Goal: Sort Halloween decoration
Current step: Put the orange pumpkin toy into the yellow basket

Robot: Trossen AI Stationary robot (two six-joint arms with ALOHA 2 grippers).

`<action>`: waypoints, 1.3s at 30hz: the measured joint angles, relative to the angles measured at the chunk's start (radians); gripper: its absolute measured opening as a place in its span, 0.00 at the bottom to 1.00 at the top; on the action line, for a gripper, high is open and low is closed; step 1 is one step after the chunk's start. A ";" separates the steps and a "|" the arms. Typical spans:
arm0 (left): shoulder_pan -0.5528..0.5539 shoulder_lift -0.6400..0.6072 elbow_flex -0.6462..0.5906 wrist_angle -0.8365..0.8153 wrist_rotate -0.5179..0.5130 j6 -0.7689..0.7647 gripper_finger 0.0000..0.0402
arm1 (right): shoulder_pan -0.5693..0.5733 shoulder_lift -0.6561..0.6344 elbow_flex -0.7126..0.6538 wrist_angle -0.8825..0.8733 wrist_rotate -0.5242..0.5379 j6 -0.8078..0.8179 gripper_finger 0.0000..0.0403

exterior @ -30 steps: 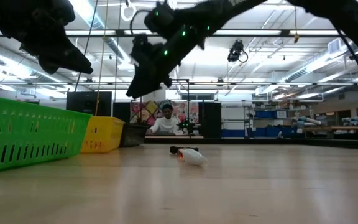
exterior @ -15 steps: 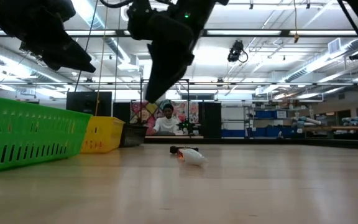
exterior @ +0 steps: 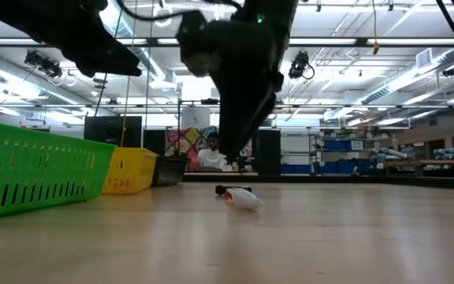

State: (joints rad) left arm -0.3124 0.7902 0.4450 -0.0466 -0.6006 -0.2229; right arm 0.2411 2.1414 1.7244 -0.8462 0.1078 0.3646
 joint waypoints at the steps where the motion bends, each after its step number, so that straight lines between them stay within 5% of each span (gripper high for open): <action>1: 0.012 0.000 0.000 0.005 0.000 0.007 0.47 | -0.004 0.000 -0.007 0.001 -0.002 0.056 0.46; 11: 0.100 0.000 0.000 0.044 0.049 0.010 0.47 | -0.012 0.001 -0.027 -0.028 0.048 0.409 0.47; 39: 0.119 0.002 0.000 0.033 0.161 0.002 0.47 | -0.004 0.159 0.105 -0.112 0.024 0.311 0.48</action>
State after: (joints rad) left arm -0.1936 0.7921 0.4446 -0.0141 -0.4396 -0.2211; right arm 0.2371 2.3005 1.8291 -0.9584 0.1315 0.6761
